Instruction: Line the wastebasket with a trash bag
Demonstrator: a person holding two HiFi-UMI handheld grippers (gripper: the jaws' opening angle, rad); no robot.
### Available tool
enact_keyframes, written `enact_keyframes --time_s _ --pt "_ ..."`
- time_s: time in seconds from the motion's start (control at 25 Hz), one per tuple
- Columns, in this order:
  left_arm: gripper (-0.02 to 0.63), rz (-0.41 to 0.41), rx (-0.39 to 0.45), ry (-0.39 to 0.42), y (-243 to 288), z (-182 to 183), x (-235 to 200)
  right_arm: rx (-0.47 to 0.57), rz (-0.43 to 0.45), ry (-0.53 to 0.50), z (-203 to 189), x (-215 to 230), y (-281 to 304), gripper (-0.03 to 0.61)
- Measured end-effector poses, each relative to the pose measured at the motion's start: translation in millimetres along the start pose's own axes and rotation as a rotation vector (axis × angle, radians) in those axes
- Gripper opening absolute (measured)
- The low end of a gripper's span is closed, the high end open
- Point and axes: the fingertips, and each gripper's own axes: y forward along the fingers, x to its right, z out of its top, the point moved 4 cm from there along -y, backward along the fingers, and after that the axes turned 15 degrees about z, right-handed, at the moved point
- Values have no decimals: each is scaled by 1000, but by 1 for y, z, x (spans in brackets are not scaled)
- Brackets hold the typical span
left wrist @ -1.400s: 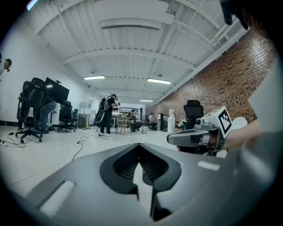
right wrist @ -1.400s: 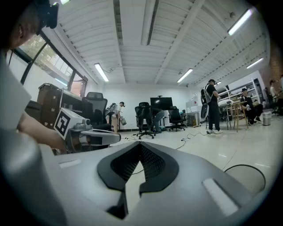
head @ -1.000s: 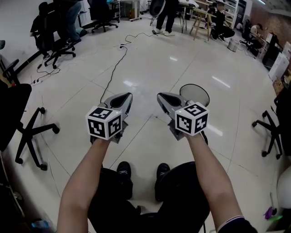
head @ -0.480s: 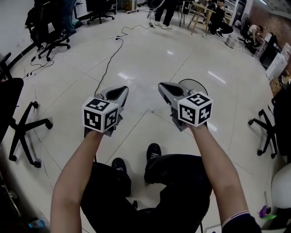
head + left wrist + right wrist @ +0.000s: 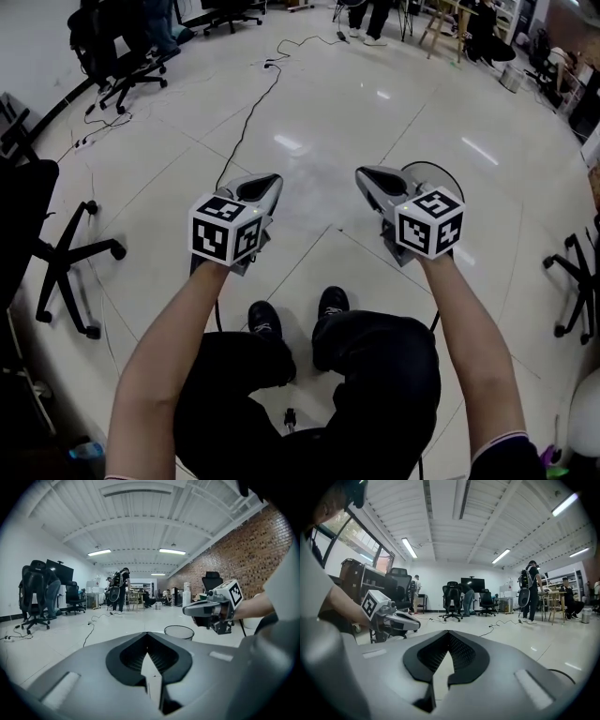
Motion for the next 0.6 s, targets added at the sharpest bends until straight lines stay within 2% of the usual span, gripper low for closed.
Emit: enact_keyframes --time_s 0.44,0.6 --pt "11 -10 -90 55 61 -54 -16 -13 -59 86 -57 52 18 2" --pt "11 -7 -115 55 85 -75 -23 -60 -78 97 -80 71 25 2"
